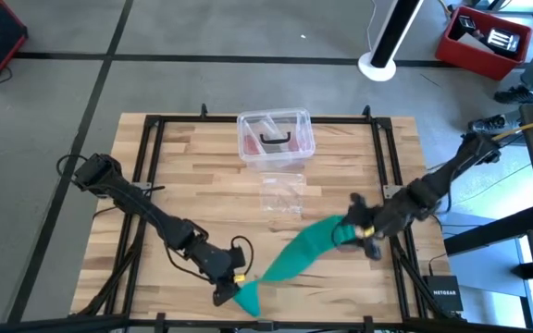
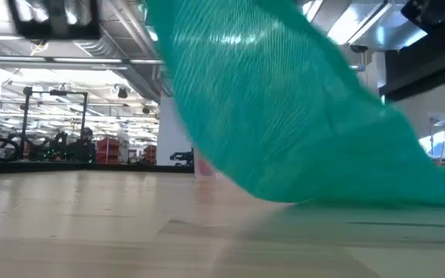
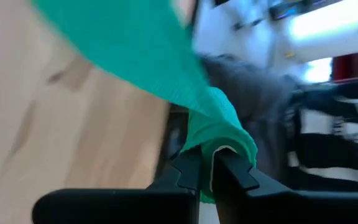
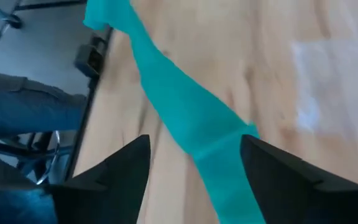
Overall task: Roll bandage
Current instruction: Roll the green bandage
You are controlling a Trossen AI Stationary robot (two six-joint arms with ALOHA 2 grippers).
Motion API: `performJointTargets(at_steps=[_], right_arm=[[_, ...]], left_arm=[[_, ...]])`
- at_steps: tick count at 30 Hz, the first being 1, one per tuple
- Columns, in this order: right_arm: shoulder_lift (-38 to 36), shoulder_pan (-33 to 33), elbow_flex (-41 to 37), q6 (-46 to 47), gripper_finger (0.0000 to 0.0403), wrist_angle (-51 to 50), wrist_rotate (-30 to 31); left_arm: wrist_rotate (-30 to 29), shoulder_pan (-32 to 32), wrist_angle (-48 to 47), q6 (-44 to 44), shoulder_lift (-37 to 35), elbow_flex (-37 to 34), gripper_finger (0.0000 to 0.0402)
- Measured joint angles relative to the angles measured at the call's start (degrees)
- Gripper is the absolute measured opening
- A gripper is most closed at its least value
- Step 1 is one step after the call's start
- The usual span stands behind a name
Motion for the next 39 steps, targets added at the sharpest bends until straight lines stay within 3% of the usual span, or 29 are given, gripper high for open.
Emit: performJointTargets(at_steps=[6, 10, 13, 19, 24, 29, 36, 39], right_arm=[[7.19, 8.68, -2.54, -4.91, 0.0236, 17.17, 8.64], [11.85, 13.11, -2.52, -5.87, 0.0232, 25.19, 13.12], [17.54, 15.45, -2.52, -8.33, 0.0231, 30.73, 19.88], [30.22, 14.97, -2.58, -12.44, 0.0231, 41.29, 31.95], [33.59, 13.83, -2.55, -14.6, 0.0231, 49.61, 35.27], [27.38, 15.01, 0.98, -18.2, 0.0231, 42.3, 36.63], [15.37, 16.28, 7.49, -16.17, 0.0231, 26.38, 39.79], [11.33, 16.18, 8.63, -13.52, 0.0231, 19.75, 41.44]], left_arm=[[0.49, 1.89, 9.58, 3.62, -0.15, 0.0, 0.0015], [2.21, 4.39, 9.49, 4.18, -0.18, 0.0, 0.0015], [2.24, 6.19, 9.7, 6.73, -0.18, 0.0, 0.0015], [2.14, 8.89, 12.45, 11.61, -0.18, 0.0, 0.0015], [2.95, 10.34, 21.97, 15.04, -0.19, 0.0, 0.0015], [3.08, 13.3, 33.72, 19.75, -0.53, 0.0, 0.0015], [-7.3, 18.54, 47.69, 28.57, -0.56, 0.0, 0.0015], [-8.63, 20.27, 50.89, 31.07, -0.57, 0.0, 0.0015]])
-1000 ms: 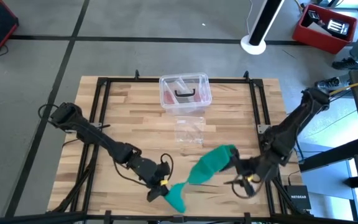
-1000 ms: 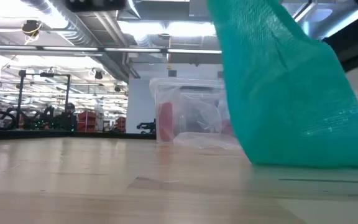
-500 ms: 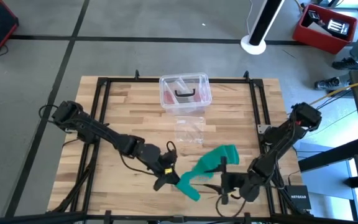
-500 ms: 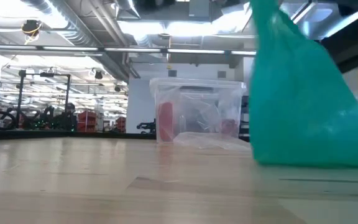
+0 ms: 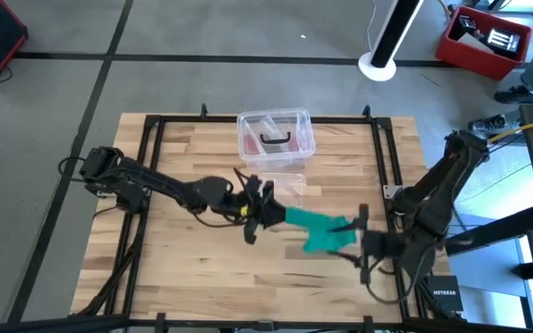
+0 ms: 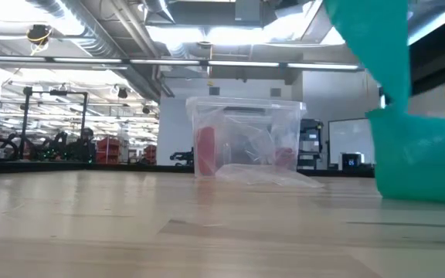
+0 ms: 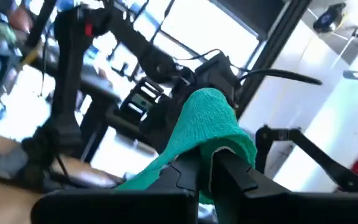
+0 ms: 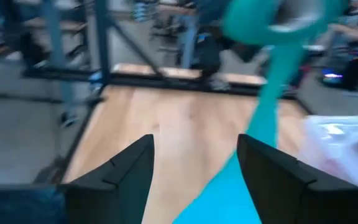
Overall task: Roll bandage
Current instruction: Roll the green bandage
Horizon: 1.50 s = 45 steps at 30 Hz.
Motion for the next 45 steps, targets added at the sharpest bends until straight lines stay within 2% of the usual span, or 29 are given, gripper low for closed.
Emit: performJointTargets(at_steps=[3, 5, 13, 16, 20, 22, 31, 36, 42, 45], right_arm=[[-2.35, -0.26, 0.02, -0.25, 0.0231, -1.72, 6.37], [-2.31, -2.2, 0.02, -2.27, 0.0231, -1.75, 7.31], [-1.61, -13.21, 0.0, -9.86, 0.0223, 0.58, -0.78], [-1.69, -15.36, 0.0, -13.27, 0.0178, 2.92, -4.98], [-1.72, -15.76, 0.0, -17.89, 0.0056, 5.63, -6.08], [-1.82, -15.73, 0.19, -20.69, 0.0016, 5.33, -6.06], [-1.93, -14.4, 8.0, -27.23, 0.0008, -0.39, -3.97], [-1.93, -10.42, 10.42, -27.84, 0.0004, -4.09, -2.76], [-1.3, -5.24, 10.43, -27.83, 0.0003, -4.97, 1.31], [-1.3, -4.79, 10.43, -28.97, 0.0003, -4.96, 3.84]], left_arm=[[-0.16, 1.02, 0.56, 1.48, -0.01, 0.02, 0.0015], [-0.42, 1.44, 0.31, 1.49, -0.01, 0.02, 0.0015], [-0.47, 1.74, 0.33, 1.92, -0.01, 0.02, 0.0015], [-0.46, 1.26, -0.17, 3.33, -0.01, 0.02, 0.0015], [-0.28, 0.71, -0.2, 4.48, -0.01, 0.02, 0.0015], [0.07, 0.56, -0.86, 4.49, -0.01, 0.02, 0.0015], [0.22, 0.04, -12.22, 4.49, 0.02, 0.02, 0.0015], [-1.45, -0.14, -12.15, 4.91, 0.02, 0.04, 0.0015], [-3.58, 0.31, -12.09, 4.47, 0.02, 0.04, 0.0015], [-3.85, 0.36, -12.09, 4.24, 0.02, 0.04, 0.0015]])
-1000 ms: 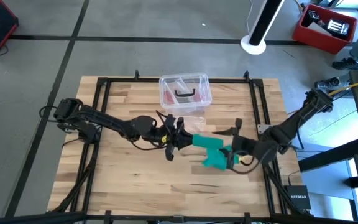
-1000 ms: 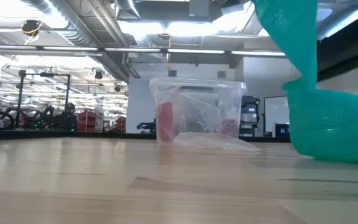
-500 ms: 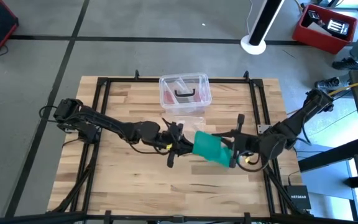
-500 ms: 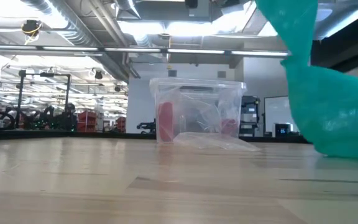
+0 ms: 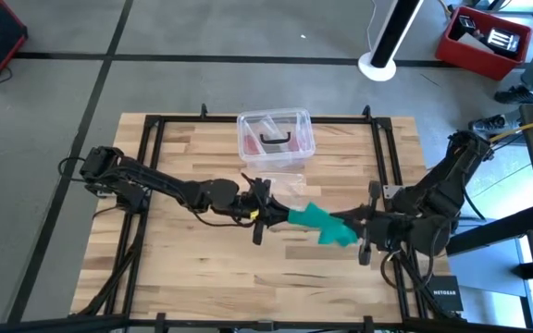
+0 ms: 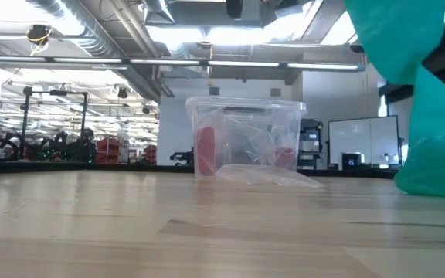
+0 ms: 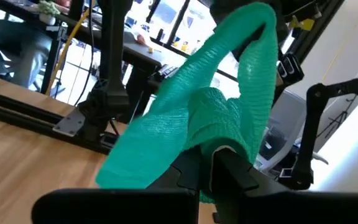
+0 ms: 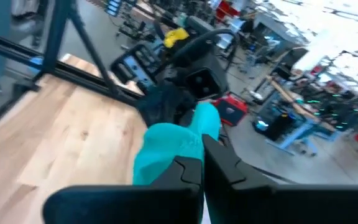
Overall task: Roll bandage
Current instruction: Roll the green bandage
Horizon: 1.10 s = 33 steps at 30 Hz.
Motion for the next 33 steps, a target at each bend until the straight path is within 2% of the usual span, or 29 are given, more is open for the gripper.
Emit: performJointTargets(at_steps=[6, 15, 24, 27, 33], right_arm=[[-0.41, -1.35, 0.0, -4.93, 0.0003, -0.57, 4.46], [1.06, -7.29, 0.02, -1.77, 0.0004, -3.43, -3.17], [2.19, -7.28, 0.02, 1.51, 0.0004, -2.89, -6.05], [2.42, -7.25, 0.02, 2.3, 0.0005, -3.21, -7.49], [2.6, -7.21, 0.02, 10.25, 0.0013, -3.69, -11.66]], left_arm=[[5.14, -1.04, -1.36, 1.8, 0.0, 0.0, 0.0015], [7.87, -2.11, -0.79, 3.6, 0.0, 0.0, 0.0015], [15.2, -2.93, 5.28, 6.49, 0.0, 0.02, 0.0015], [15.23, -2.83, 4.53, 7.64, 0.02, 0.02, 0.0015], [14.4, -3.1, 4.18, 7.72, 0.02, 0.02, 0.0015]])
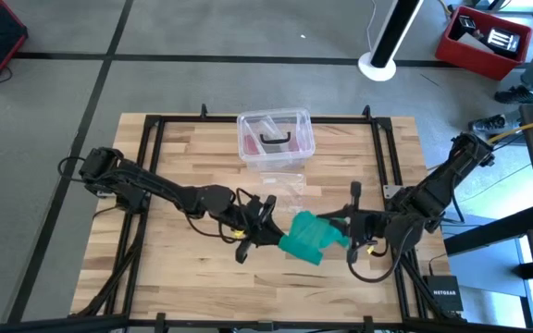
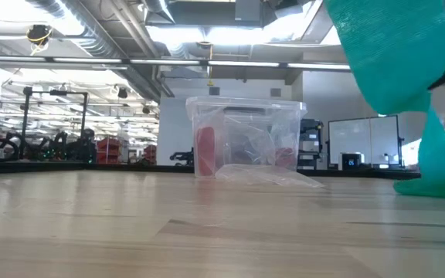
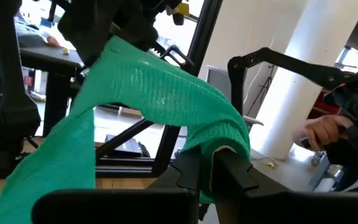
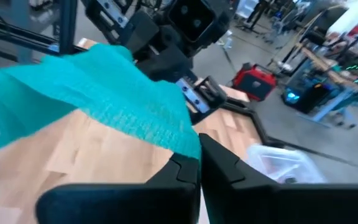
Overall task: Roll bandage
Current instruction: Roll the green bandage
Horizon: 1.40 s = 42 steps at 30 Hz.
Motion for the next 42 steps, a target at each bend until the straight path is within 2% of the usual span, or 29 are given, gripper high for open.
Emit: performJointTargets(at_steps=[17, 19, 22, 26, 29, 33, 38, 42], right_arm=[[0.01, 0.01, 0.13, 4.87, 0.0203, -1.31, -1.76], [-0.15, 0.67, 2.51, 7.24, 0.0221, -6.64, -3.35], [-2.0, 3.77, 8.69, 16.49, 0.0238, -17.1, -5.93], [-4.48, 9.22, 11.55, 26.86, 0.0244, -28.98, -5.13], [-5.71, 12.02, 7.32, 30.63, 0.0242, -32.9, 1.22], [-7.98, 12.39, -3.07, 33.38, 0.0236, -32.07, 8.25], [-11.96, 12.29, -16.48, 33.56, 0.0233, -20.79, 15.92], [-15.34, 12.39, -23.8, 32.84, 0.0232, -11.46, 19.36]], left_arm=[[-0.24, 0.0, -0.34, -0.47, 0.0, 0.0, 0.0015], [-0.53, 0.04, 0.63, -2.01, 0.0, 0.0, 0.0015], [-0.95, 1.29, 4.57, -6.67, 0.0, 0.37, 0.0015], [-1.38, 3.36, 2.98, -7.26, -0.55, 3.24, 0.0015], [-4.7, 4.33, -2.37, -4.11, -0.79, 6.76, 0.0015], [-14.14, 4.68, -15.63, 6.65, -0.92, 14.13, 0.0015], [-28.18, 2.91, -26.38, 19.5, -0.74, 20.12, 0.0015], [-30.47, 1.33, -31.5, 25.72, -0.55, 25.58, 0.0015]])
